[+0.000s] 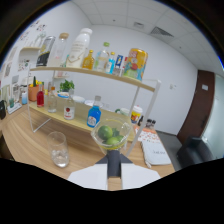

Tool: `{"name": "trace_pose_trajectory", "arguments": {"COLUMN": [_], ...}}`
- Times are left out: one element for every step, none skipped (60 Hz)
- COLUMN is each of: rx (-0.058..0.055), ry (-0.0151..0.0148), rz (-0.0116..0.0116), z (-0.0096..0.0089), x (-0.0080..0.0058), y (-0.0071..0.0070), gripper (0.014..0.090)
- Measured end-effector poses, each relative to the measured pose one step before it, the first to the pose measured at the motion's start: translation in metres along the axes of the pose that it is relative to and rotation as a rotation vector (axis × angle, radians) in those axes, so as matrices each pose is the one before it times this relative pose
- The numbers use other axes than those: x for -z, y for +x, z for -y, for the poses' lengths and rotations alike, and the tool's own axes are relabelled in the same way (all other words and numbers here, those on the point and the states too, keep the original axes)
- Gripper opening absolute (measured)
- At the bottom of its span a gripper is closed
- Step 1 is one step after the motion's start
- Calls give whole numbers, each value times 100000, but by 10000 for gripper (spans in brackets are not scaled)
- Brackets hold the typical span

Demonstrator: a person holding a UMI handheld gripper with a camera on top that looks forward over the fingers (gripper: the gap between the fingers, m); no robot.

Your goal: Make me a cup of Mojito.

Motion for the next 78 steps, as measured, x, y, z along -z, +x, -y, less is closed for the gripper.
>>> {"name": "trace_pose_trajectory", "arguments": {"rx": [-2731,-2450,-2348,-2340,-2327,-2015,-1795,-1770,-1507,-1124,-802,-635,-817,-859,-1036,-977,-928,-772,-584,-525,-492,-522,-480,-437,-485,-516,-293,-271,-119,-124,-124,-185,-257,-342,-437,-209,-91,164,366,419,417,287,-4,-9,-202,-281,-340,-464,-514,-459,-243,-124,-167,-152,-382,-544,-556,-559,-476,-405,-237,-228,-105,75,-31,-23,33,90,106,122,-109,58,178,-11,-69,-92,-41,25], "ry": [-1704,-1676,-1598,-1651,-2204,-1566,-1200,-1725,-1579,-1423,-1427,-1554,-2051,-1364,-1739,-1039,-565,-1163,-1162,-1126,-1396,-249,-1252,-780,-777,-1152,460,-565,-598,-596,-431,-389,-533,-1225,-722,182,563,523,147,-201,-433,-553,-903,-284,15,52,119,194,314,460,646,793,895,952,1390,1681,1739,1598,1368,1303,1415,1403,1577,1368,1716,1859,2078,2089,1895,1620,1513,1232,650,1048,950,708,531,631], "rz": [581,447,549,600,706,433,660,835,700,453,252,261,343,464,594,471,413,457,397,316,280,185,464,479,500,344,297,183,162,264,259,315,285,272,172,480,166,-28,-122,-212,-244,-223,135,128,478,685,533,350,149,-369,-568,-584,-604,-251,-354,-599,-221,96,-183,-393,-354,-218,-273,-183,-77,-46,24,-37,-204,-479,-719,-552,-241,29,231,225,204,177], "z": [-965,-958,-924,-873,-886,-838,-961,-821,-723,-675,-692,-686,-547,-569,-373,-547,-689,-496,-459,-429,-239,-443,-192,-277,-272,-105,-436,-251,-214,-202,-167,-170,-198,-181,-178,14,79,59,-20,-93,-141,-137,-40,-29,-5,22,33,56,91,124,174,221,298,350,417,488,538,526,487,496,532,695,576,531,594,660,652,645,601,533,524,433,510,381,308,232,166,38], "x": [-224,-243,-273,-245,-338,-318,-419,-299,-300,-296,-369,-356,-244,-339,-138,-341,-677,-377,-351,-347,-33,-631,10,-266,-263,115,-651,-235,-185,-140,-124,-123,-121,81,-113,-19,-24,-1,-22,-25,-26,-29,91,-1,20,48,51,94,128,133,184,265,253,324,319,365,391,428,436,441,439,675,444,440,506,537,487,485,440,420,534,345,410,398,361,371,353,405], "y": [273,327,315,287,281,336,393,278,270,302,368,321,183,235,167,225,223,174,174,211,154,171,76,43,28,-193,162,47,26,-10,-40,-39,-40,4,-46,-72,-6,27,27,50,35,1,-11,-197,-130,-184,-128,-115,-40,50,80,57,34,-63,-41,7,-128,-224,-184,-159,-212,-464,-338,-170,-350,-490,-508,-534,-525,-506,-672,-648,-626,-718,-781,-829,-810,-887], "gripper": [149,149,149,149,149,149,149,149,149,149,149,149,148,149,149,147,146,147,147,148,148,148,148,148,147,148,148,149,148,149,149,151,151,152,155,156,158,160,162,165,167,179,217,264,309,345,376,405,448,493,547,617,703,781,844,869,859,847,852,857,858,856,855,856,854,856,854,854,855,851,852,851,850,850,851,849,849,850]}}
